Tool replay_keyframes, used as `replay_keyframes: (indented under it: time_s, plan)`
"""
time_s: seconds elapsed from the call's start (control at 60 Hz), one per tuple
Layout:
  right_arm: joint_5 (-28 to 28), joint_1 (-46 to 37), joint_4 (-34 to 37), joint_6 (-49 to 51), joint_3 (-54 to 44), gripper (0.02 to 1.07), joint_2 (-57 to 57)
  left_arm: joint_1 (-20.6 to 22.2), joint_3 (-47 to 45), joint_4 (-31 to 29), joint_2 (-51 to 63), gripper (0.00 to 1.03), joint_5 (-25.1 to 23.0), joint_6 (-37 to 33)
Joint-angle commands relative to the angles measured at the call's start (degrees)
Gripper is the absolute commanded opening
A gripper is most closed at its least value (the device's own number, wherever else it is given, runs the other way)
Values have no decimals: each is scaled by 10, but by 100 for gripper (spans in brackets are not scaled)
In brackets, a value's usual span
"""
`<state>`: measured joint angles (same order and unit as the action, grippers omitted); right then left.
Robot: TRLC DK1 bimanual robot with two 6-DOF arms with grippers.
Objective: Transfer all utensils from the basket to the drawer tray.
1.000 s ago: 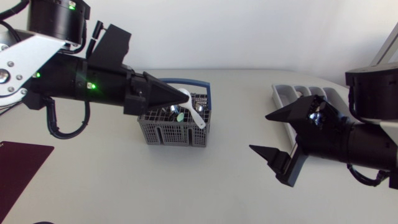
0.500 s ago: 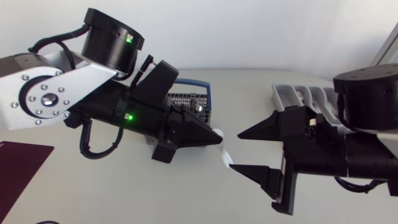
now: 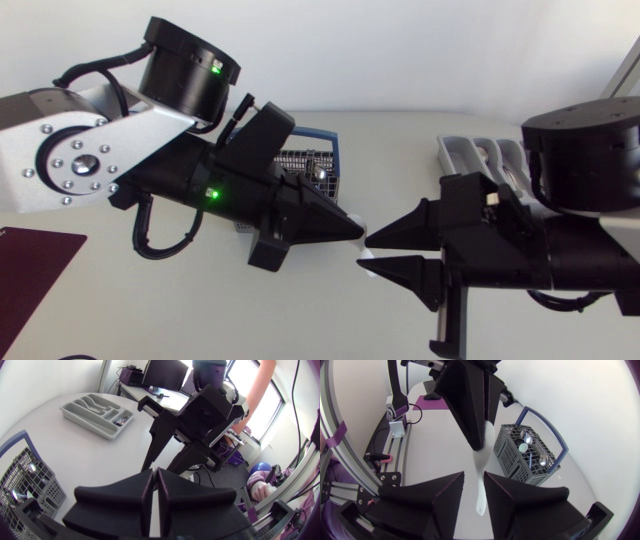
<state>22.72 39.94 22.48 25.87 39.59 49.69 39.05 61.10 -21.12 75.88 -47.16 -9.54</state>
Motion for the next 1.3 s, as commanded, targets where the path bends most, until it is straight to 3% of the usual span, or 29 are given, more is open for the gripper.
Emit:
replay_keyframes:
  time_s: [0.0, 0.367, 0.467, 0.567, 0.617, 0.65, 0.683, 0.95, 1.183, 1.283]
  plan:
    - [4, 7, -5, -15, 9, 21, 11, 4, -14, -1, 5, 4, -8, -14]
    - [3, 6, -16, -25, 7, 8, 25, 4, -18, -1, -2, 4, -9, -14]
    - [3, 6, -14, -25, 7, 8, 26, 2, -18, -1, -5, 14, -9, -14]
    - [3, 6, -7, -25, 5, 8, 26, -2, -16, 0, -11, 42, -9, -14]
    - [1, 6, -5, -24, 4, 8, 26, -5, -14, 1, -13, 51, -9, -14]
    - [0, 4, -2, -23, 0, 7, 25, -10, -9, 4, -17, 64, -9, -14]
    - [-1, 2, 0, -21, -3, 8, 25, -16, -6, 6, -20, 69, -9, -14]
    - [-7, -76, 28, 17, -25, 8, 5, -84, 15, 28, -29, 69, 2, 6]
    - [-6, -253, 42, 107, -50, 8, -14, -126, -7, 54, -25, 69, 98, -38]
    - [-4, -348, 42, 165, -59, 8, -16, -133, -23, 58, -22, 69, 113, -58]
